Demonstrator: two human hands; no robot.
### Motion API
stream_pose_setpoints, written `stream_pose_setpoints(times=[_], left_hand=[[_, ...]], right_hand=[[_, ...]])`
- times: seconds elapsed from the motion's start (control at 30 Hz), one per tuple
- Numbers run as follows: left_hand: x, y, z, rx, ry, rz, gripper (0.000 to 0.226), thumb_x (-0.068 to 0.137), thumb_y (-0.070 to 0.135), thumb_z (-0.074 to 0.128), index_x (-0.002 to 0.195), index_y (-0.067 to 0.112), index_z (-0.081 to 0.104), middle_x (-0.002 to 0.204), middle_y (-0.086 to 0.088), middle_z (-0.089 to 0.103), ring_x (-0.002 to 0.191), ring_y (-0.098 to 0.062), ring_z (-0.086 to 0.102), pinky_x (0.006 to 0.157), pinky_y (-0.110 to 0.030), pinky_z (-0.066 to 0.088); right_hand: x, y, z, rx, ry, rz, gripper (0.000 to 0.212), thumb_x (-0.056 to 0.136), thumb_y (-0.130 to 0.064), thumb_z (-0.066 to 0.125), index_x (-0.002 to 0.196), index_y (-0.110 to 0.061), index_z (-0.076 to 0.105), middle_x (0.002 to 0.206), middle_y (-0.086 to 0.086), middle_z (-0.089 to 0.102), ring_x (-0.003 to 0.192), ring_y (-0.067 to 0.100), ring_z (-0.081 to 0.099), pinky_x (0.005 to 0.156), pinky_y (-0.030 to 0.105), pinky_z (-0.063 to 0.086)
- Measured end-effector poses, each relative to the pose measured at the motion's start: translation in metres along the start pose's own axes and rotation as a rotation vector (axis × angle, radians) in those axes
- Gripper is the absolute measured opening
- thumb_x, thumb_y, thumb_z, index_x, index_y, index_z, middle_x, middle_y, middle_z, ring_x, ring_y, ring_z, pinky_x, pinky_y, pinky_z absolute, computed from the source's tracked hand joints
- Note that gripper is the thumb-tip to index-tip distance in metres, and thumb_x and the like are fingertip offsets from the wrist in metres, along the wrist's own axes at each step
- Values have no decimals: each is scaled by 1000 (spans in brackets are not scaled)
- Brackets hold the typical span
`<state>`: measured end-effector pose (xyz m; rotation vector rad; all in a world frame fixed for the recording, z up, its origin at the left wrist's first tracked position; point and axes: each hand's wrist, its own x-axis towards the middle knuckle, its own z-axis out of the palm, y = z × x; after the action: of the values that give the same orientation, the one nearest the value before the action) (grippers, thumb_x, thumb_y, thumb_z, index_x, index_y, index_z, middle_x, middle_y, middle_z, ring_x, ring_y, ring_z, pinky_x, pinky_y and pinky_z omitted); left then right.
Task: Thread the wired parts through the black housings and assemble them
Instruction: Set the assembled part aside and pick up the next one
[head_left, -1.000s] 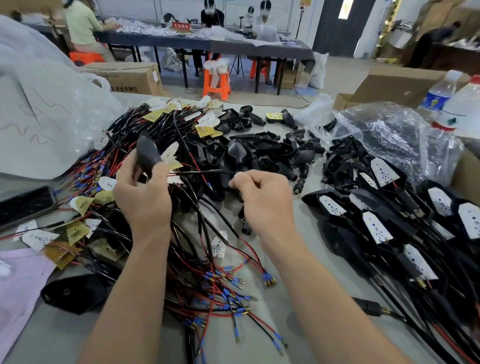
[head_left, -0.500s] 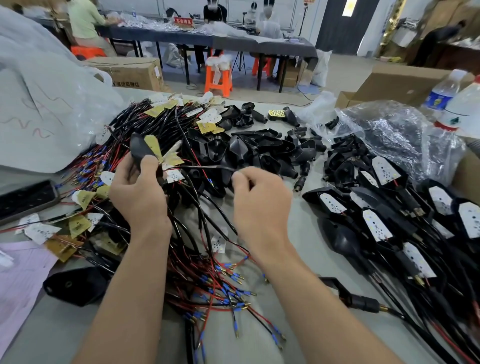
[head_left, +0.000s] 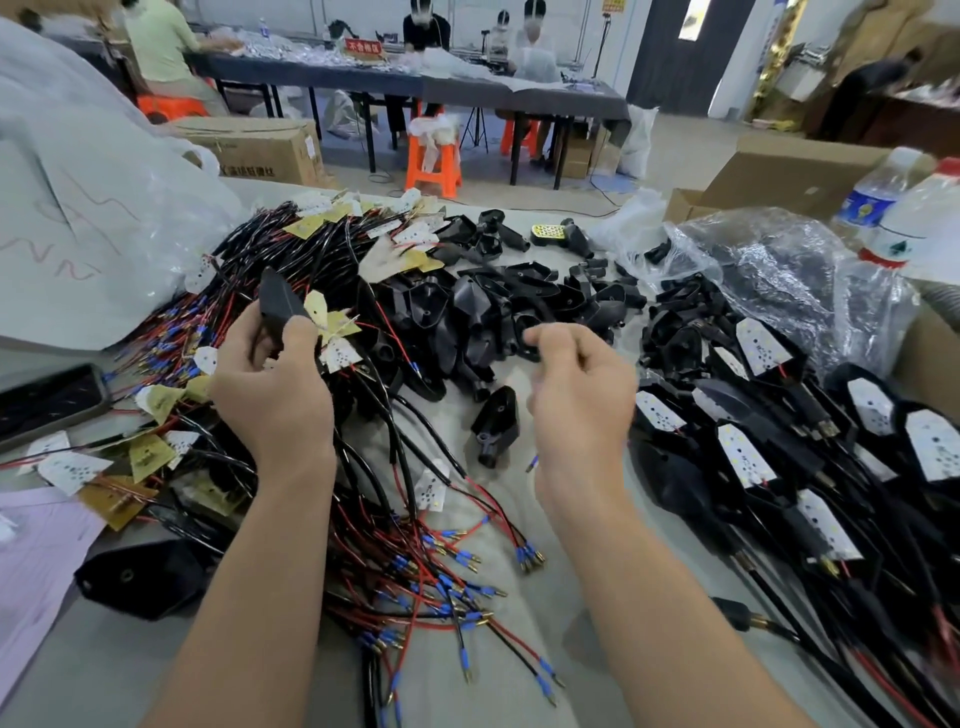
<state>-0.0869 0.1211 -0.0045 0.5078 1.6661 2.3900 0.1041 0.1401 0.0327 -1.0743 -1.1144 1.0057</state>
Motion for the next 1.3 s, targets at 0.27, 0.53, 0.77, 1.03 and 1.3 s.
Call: stream_pose_setpoints(times=[0.27,0.53,0.77,1.03,1.3], left_hand=[[-55,9,19,4,-494,-154,19,72,32,78,88,42,81,88,6,80,79,-17,77,65,-28,62],[-90,7,40,-48,-858,-789,22,103,18,53,115,4,67,99,-10,70,75,-19,71,61,-30,60],[-93,10,35,-201,-1120,-892,46,97,37,45,122,2,60,97,-11,66,66,-19,55,52,-30,52],[-64,3,29,-342,-731,-744,49,108,49,38,115,11,67,84,-7,67,56,-15,55,33,-19,31],[-37,6,19,-393,-415,-563,38,110,35,33,109,15,65,78,-1,68,57,-13,58,41,-20,33]], right_hand=[[15,-1,-48,-31,-439,109,25,90,3,57,93,-12,77,73,3,70,63,12,51,59,16,39],[10,13,-69,11,-556,227,24,95,2,53,91,-5,76,54,3,52,51,12,41,51,18,34],[14,7,-86,-132,-719,206,28,83,3,53,80,-4,80,43,-9,40,41,6,29,44,15,25],[24,4,-109,-375,-809,158,26,73,-19,56,76,-15,81,50,-3,34,53,14,27,50,23,24],[28,7,-127,-506,-1068,274,21,76,-21,63,81,-12,81,57,6,59,58,10,41,59,21,33]])
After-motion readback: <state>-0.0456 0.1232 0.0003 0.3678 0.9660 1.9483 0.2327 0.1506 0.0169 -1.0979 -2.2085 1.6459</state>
